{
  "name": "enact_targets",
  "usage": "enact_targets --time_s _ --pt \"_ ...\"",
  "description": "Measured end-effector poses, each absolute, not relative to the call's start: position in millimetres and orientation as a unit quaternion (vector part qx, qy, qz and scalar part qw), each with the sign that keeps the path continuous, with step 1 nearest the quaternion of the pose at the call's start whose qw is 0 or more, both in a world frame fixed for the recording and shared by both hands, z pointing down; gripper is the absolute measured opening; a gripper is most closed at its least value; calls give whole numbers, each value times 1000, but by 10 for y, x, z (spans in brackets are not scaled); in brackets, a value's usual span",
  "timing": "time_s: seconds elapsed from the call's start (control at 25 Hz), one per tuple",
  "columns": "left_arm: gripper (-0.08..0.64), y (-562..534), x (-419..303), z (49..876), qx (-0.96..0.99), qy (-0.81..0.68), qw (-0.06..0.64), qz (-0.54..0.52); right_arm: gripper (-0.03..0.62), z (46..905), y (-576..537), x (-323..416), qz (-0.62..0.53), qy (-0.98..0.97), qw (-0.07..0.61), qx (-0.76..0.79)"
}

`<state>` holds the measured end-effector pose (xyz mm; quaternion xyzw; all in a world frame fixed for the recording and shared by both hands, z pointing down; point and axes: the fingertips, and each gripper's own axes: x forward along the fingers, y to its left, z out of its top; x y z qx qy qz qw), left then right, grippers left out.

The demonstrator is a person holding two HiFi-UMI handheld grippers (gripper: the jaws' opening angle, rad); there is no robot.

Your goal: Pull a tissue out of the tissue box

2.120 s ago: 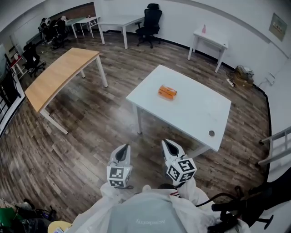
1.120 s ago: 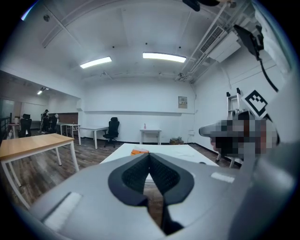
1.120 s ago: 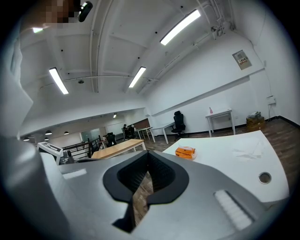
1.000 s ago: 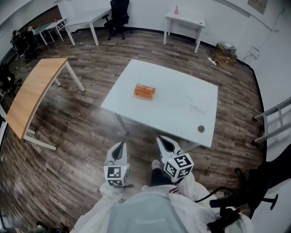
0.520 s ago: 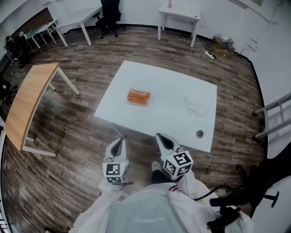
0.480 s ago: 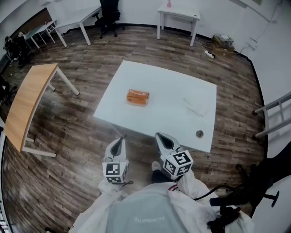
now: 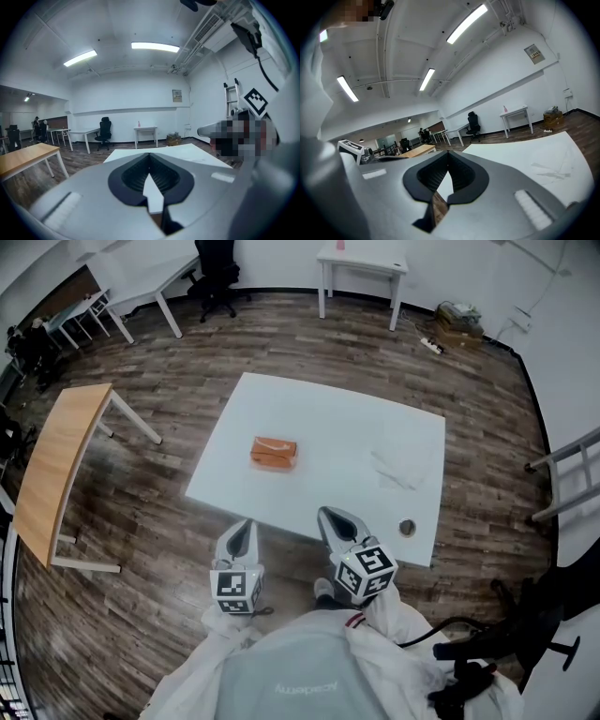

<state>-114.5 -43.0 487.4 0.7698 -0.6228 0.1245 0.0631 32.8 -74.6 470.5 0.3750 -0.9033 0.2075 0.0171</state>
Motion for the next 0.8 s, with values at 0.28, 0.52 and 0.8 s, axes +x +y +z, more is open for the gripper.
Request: enact_targets --time_s 0.28,0.52,0.8 --pt "0 -656 -1095 4730 760 -636 47 126 2 4616 -1072 395 203 -910 1 362" --pt "0 -721 -1092 4731 756 -639 47 136 2 4634 -1208 375 211 -911 -5 355" --pt "0 -886 -1222 4823 758 -635 58 138 2 4721 -1343 250 225 -906 0 358"
